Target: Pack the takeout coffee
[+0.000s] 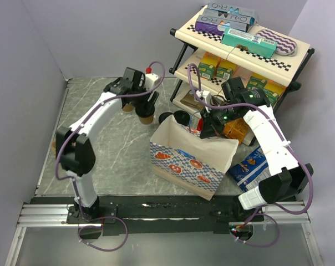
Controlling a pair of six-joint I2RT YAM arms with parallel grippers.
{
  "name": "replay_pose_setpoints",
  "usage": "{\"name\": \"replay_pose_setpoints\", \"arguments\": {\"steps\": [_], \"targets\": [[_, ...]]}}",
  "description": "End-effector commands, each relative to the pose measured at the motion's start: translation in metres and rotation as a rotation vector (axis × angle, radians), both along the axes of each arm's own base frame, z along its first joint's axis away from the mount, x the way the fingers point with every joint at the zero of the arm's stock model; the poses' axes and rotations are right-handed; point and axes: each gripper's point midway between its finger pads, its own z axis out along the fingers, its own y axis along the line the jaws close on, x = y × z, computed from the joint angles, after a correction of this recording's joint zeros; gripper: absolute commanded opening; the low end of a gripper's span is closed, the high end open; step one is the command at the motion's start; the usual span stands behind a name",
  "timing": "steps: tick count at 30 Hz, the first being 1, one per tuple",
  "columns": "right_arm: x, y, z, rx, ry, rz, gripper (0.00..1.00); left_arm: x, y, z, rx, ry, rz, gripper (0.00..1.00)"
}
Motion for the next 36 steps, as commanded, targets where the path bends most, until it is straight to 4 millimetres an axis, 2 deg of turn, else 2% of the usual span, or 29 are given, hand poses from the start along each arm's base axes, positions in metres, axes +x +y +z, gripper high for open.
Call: {"name": "replay_pose_setpoints", "arguments": {"steps": [1, 3, 4, 6, 7, 9, 13, 18, 21, 23, 30, 36], "targets": [[-0.004, -0.004, 0.018, -0.016, -0.006, -0.037, 0.0, -0.035, 0.025, 0.063, -0.006, -0.149, -0.045, 0.01], [-0.001, -0.003, 0.025, -0.023, -0.036, -0.043, 0.0, -0.048, 0.027, 0.078, -0.04, -0.183, -0.072, 0.01], [0.0, -0.002, 0.028, -0.019, -0.046, -0.042, 0.0, -0.058, 0.033, 0.103, -0.068, -0.239, -0.079, 0.01], [-0.001, 0.004, 0.037, -0.006, -0.07, -0.036, 0.0, -0.071, 0.034, 0.125, -0.094, -0.3, -0.112, 0.01], [-0.001, 0.005, 0.04, -0.001, -0.074, -0.042, 0.0, -0.087, 0.032, 0.149, -0.14, -0.351, -0.15, 0.01], [-0.005, 0.01, 0.046, 0.012, -0.088, -0.033, 0.0, -0.11, 0.035, 0.177, -0.183, -0.423, -0.181, 0.01], [-0.017, 0.022, 0.048, 0.016, -0.111, 0.013, 0.0, -0.146, 0.036, 0.206, -0.247, -0.492, -0.256, 0.01], [-0.025, 0.027, 0.05, 0.023, -0.109, 0.013, 0.0, -0.207, 0.023, 0.254, -0.387, -0.601, -0.464, 0.01], [-0.025, 0.026, 0.054, 0.029, -0.115, -0.008, 0.0, -0.235, 0.011, 0.268, -0.448, -0.625, -0.587, 0.01], [-0.024, 0.027, 0.059, 0.039, -0.118, -0.028, 0.0, -0.246, 0.005, 0.271, -0.466, -0.617, -0.643, 0.01], [-0.025, 0.027, 0.065, 0.058, -0.114, -0.059, 0.0, -0.287, -0.031, 0.27, -0.449, -0.676, -0.837, 0.01], [-0.027, 0.027, 0.062, 0.057, -0.094, -0.074, 0.0, -0.312, -0.058, 0.261, -0.436, -0.701, -1.013, 0.01]]}}
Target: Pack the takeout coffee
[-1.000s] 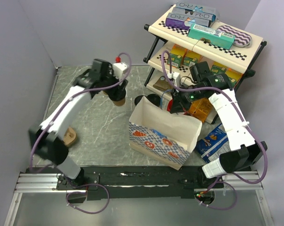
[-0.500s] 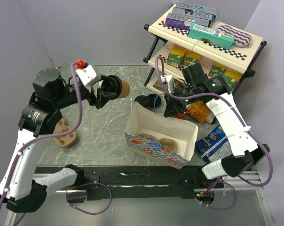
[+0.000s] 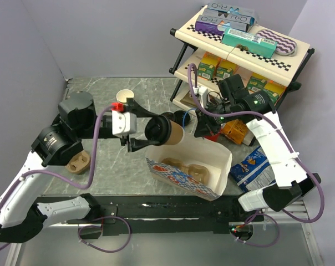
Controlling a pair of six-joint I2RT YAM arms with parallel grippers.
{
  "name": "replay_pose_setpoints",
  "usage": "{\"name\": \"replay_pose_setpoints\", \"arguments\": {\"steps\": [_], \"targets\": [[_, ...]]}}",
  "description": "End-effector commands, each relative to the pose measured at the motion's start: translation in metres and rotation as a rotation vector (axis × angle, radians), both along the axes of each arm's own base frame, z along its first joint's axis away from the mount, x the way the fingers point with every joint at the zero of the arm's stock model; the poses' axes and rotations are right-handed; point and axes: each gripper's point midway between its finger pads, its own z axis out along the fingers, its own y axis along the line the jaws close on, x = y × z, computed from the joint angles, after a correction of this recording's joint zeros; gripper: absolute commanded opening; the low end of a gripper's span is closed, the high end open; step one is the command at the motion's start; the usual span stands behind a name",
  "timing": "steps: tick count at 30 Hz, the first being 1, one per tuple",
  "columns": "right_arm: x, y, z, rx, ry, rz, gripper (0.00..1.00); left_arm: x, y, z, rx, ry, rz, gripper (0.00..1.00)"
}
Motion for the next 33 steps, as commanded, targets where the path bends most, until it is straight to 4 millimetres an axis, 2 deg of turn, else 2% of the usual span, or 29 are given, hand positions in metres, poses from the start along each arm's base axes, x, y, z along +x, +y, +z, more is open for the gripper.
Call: {"name": "replay_pose_setpoints", "arguments": {"steps": [1, 8, 10, 12, 13, 14, 16, 17, 19, 20, 21, 22, 23, 24, 25, 28, 33], "targets": [[-0.006, -0.001, 0.016, 0.033, -0.032, -0.028, 0.0, -0.014, -0.019, 0.001, 0.006, -0.116, -0.115, 0.01], [0.007, 0.004, 0.029, 0.039, -0.069, -0.035, 0.0, -0.012, -0.046, -0.027, 0.058, -0.195, -0.199, 0.01], [0.008, 0.007, 0.034, 0.056, -0.066, -0.031, 0.0, -0.018, -0.054, -0.028, 0.062, -0.209, -0.223, 0.01], [0.004, 0.01, 0.038, 0.076, -0.059, -0.011, 0.0, -0.021, -0.065, -0.04, 0.107, -0.209, -0.236, 0.01], [0.005, 0.01, 0.037, 0.075, -0.054, -0.007, 0.0, -0.019, -0.069, -0.038, 0.118, -0.25, -0.236, 0.01], [0.003, 0.01, 0.038, 0.072, -0.051, 0.0, 0.0, -0.017, -0.076, -0.054, 0.183, -0.24, -0.231, 0.01], [0.001, 0.009, 0.04, 0.076, -0.062, 0.01, 0.0, -0.015, -0.08, -0.056, 0.233, -0.317, -0.244, 0.01], [0.0, 0.007, 0.037, 0.063, -0.052, 0.0, 0.0, -0.017, -0.082, -0.069, 0.288, -0.315, -0.254, 0.01], [-0.005, 0.005, 0.029, 0.056, -0.024, 0.004, 0.0, -0.021, -0.082, -0.078, 0.326, -0.362, -0.284, 0.01], [-0.007, 0.005, 0.026, 0.055, -0.015, 0.01, 0.0, -0.032, -0.083, -0.08, 0.325, -0.385, -0.304, 0.01], [-0.009, 0.006, 0.02, 0.058, 0.001, 0.017, 0.0, -0.028, -0.088, -0.074, 0.298, -0.429, -0.268, 0.01], [-0.012, 0.006, 0.022, 0.068, -0.004, 0.018, 0.0, -0.031, -0.09, -0.088, 0.315, -0.43, -0.271, 0.01], [-0.013, 0.007, 0.023, 0.078, 0.002, 0.009, 0.0, -0.039, -0.096, -0.088, 0.304, -0.45, -0.284, 0.01], [-0.013, 0.009, 0.025, 0.095, -0.004, 0.007, 0.0, -0.035, -0.099, -0.092, 0.32, -0.462, -0.261, 0.01], [-0.015, 0.009, 0.029, 0.109, -0.015, 0.003, 0.0, -0.04, -0.107, -0.101, 0.347, -0.454, -0.273, 0.01], [-0.022, 0.009, 0.032, 0.12, -0.022, -0.003, 0.0, -0.034, -0.119, -0.112, 0.395, -0.417, -0.227, 0.01], [-0.039, 0.002, 0.034, 0.12, -0.039, -0.009, 0.0, -0.042, -0.132, -0.117, 0.371, -0.358, -0.231, 0.01]]}}
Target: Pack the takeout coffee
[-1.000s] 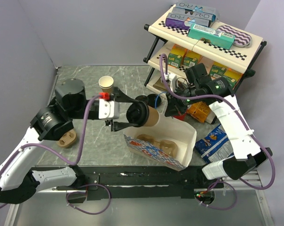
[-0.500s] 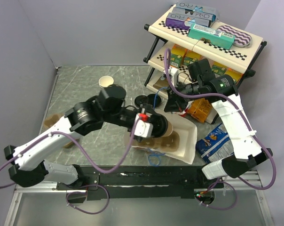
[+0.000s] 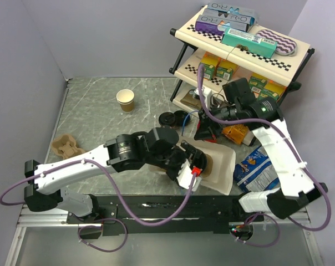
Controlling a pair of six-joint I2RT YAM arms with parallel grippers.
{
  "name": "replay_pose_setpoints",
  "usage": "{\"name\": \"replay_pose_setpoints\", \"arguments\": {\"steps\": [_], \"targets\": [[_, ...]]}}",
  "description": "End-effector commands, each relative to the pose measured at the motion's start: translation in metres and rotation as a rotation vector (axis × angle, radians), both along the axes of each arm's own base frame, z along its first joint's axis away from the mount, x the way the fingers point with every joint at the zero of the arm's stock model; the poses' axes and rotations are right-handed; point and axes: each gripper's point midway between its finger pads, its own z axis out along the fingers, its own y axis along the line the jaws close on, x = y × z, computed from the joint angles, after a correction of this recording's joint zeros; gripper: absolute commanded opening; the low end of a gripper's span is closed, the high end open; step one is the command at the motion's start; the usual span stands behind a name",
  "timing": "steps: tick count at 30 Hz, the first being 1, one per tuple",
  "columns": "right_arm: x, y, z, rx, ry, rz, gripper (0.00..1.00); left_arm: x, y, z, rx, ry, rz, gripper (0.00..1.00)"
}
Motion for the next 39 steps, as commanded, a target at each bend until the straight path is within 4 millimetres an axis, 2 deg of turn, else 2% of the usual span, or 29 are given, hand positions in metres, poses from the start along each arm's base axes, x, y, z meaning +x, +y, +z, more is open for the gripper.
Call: {"name": "replay_pose_setpoints", "arguments": {"steps": [1, 7, 10, 15, 24, 28, 32, 39], "targets": [[-0.026, -0.006, 0.02, 0.054, -0.043, -0.007, 0.0, -0.001, -0.014, 0.016, -0.072, 0.004, 0.034, 0.01], [-0.045, -0.008, 0.021, 0.091, -0.028, 0.006, 0.0, -0.01, -0.03, -0.006, -0.023, 0.015, 0.052, 0.01], [-0.05, -0.008, 0.013, 0.095, -0.005, 0.01, 0.0, -0.005, -0.034, -0.013, -0.027, -0.017, 0.093, 0.01], [-0.051, -0.006, 0.009, 0.098, 0.01, 0.013, 0.0, 0.006, -0.035, -0.035, 0.034, -0.086, 0.129, 0.01], [-0.049, -0.006, 0.013, 0.105, -0.005, 0.002, 0.0, 0.003, -0.046, -0.065, 0.087, -0.056, 0.111, 0.01], [-0.05, -0.005, 0.013, 0.112, 0.003, 0.007, 0.0, 0.006, -0.055, -0.073, 0.097, -0.061, 0.114, 0.01], [-0.051, -0.005, 0.014, 0.118, 0.008, 0.01, 0.0, 0.009, -0.064, -0.08, 0.109, 0.012, 0.142, 0.01], [-0.051, -0.005, 0.014, 0.12, 0.003, 0.01, 0.0, 0.025, -0.068, -0.091, 0.124, 0.083, 0.216, 0.01]]}}
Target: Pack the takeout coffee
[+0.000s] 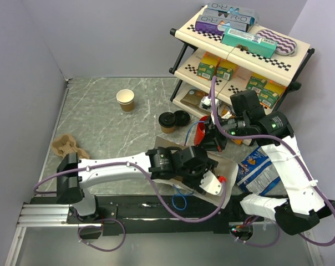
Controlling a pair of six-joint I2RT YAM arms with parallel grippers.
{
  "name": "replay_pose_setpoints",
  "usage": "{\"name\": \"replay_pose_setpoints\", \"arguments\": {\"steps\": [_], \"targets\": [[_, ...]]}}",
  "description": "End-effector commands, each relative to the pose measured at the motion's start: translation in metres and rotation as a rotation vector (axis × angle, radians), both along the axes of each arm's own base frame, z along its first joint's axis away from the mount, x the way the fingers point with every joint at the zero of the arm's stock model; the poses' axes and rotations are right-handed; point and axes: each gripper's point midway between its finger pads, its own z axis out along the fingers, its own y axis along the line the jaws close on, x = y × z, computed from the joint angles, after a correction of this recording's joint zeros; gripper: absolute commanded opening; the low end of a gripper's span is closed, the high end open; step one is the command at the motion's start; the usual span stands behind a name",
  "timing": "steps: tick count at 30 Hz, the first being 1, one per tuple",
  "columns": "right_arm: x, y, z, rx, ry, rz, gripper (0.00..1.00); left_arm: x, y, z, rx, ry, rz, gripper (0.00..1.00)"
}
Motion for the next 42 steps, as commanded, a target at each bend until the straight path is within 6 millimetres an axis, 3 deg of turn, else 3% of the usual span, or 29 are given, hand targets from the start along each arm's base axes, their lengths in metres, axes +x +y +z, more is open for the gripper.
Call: {"name": "replay_pose_setpoints", "arguments": {"steps": [1, 9, 17, 33, 42], "targets": [[-0.005, 0.003, 0.01, 0.039, -0.025, 0.012, 0.0, 0.012, -0.016, 0.019, -0.079, 0.047, 0.065, 0.01], [-0.01, 0.007, 0.007, 0.057, 0.014, 0.035, 0.0, 0.027, -0.03, 0.011, -0.095, 0.063, 0.058, 0.01], [0.003, 0.009, 0.015, 0.055, -0.012, 0.015, 0.0, 0.028, -0.033, 0.007, -0.105, 0.061, 0.005, 0.01], [0.009, 0.011, 0.013, 0.062, 0.017, 0.007, 0.0, 0.034, -0.027, -0.031, -0.017, 0.007, -0.099, 0.01], [0.012, 0.012, 0.014, 0.071, 0.033, 0.008, 0.0, 0.025, -0.017, -0.024, 0.001, 0.07, -0.189, 0.01]]}}
